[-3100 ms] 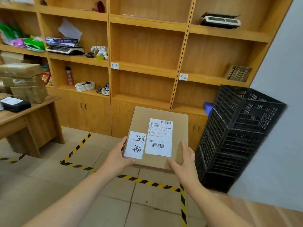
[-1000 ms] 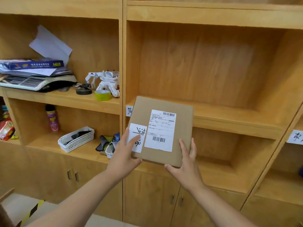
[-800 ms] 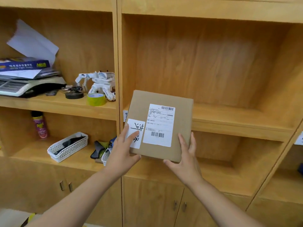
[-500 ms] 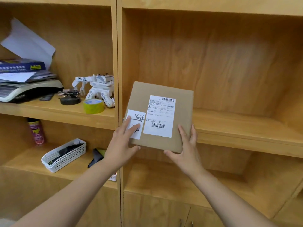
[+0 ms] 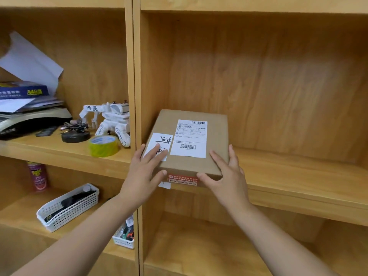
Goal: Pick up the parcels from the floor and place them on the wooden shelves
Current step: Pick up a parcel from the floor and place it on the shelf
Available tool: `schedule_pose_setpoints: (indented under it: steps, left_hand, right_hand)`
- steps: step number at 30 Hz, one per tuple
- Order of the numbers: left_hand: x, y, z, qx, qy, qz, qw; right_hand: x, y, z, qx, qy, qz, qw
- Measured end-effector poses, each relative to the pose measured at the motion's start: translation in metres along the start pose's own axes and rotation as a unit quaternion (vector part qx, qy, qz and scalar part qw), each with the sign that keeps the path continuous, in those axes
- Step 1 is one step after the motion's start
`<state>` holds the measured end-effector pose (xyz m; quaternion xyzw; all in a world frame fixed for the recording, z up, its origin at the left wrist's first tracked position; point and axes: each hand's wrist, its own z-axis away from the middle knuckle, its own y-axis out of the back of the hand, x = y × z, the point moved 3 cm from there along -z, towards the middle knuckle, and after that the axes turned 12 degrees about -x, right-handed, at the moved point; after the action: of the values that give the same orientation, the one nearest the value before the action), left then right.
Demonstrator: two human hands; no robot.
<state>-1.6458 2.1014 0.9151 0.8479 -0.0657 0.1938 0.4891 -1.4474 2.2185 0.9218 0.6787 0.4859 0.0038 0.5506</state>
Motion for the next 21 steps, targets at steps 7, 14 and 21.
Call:
schedule_pose_setpoints:
  steps: [7, 14, 21]
  left_hand:
    - [0.003, 0.006, -0.019, 0.034, -0.062, -0.154, 0.986]
    - [-0.001, 0.011, -0.045, 0.045, -0.087, -0.193, 0.976]
    - [-0.017, 0.007, -0.074, -0.001, -0.067, -0.238, 0.969]
  right_hand:
    - [-0.004, 0.01, -0.017, 0.025, 0.024, 0.079, 0.996]
    - [-0.005, 0.002, -0.045, 0.05, 0.026, 0.174, 0.983]
    - [-0.014, -0.012, -0.072, 0.058, -0.001, 0.231, 0.971]
